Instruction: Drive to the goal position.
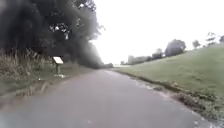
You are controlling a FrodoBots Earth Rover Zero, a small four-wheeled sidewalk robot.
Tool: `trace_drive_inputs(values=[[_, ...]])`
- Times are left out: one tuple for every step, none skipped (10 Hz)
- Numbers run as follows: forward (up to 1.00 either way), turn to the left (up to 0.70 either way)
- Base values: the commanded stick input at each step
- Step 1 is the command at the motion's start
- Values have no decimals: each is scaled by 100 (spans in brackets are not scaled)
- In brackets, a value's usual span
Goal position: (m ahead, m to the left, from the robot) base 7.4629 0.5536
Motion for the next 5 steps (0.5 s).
trace_drive_inputs(values=[[100,0],[100,0],[100,0],[100,0],[100,0]])
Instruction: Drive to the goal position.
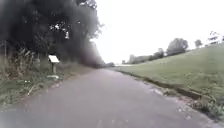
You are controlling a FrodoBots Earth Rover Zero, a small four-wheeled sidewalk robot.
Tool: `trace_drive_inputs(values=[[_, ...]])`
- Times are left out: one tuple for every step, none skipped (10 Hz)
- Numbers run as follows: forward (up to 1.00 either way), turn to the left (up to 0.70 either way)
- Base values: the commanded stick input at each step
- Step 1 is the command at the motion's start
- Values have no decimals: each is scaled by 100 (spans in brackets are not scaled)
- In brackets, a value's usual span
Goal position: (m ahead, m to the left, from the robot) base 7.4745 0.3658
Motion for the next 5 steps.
trace_drive_inputs(values=[[100,0],[100,1],[100,2],[100,3],[100,5]])
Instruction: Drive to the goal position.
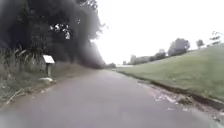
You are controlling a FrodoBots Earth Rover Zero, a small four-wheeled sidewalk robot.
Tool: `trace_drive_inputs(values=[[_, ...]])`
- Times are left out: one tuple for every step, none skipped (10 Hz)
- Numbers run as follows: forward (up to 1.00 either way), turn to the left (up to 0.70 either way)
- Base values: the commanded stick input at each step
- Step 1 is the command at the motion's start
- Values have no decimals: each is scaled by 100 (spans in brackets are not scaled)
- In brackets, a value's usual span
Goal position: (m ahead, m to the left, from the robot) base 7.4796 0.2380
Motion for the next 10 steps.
trace_drive_inputs(values=[[100,6],[100,11],[100,11],[100,11],[100,11],[100,10],[100,7],[100,4],[100,2],[100,3]])
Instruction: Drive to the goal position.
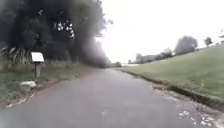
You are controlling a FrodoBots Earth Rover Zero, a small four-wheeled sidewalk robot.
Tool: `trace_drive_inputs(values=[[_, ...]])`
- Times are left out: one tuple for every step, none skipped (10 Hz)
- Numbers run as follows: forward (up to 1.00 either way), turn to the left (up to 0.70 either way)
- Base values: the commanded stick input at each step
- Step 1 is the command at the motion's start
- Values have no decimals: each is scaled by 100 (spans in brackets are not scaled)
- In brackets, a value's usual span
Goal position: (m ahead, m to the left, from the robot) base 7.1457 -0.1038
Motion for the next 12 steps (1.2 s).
trace_drive_inputs(values=[[100,4],[100,5],[100,7],[100,10],[100,13],[100,10],[100,18],[100,17],[100,9],[100,3],[100,3],[100,3]])
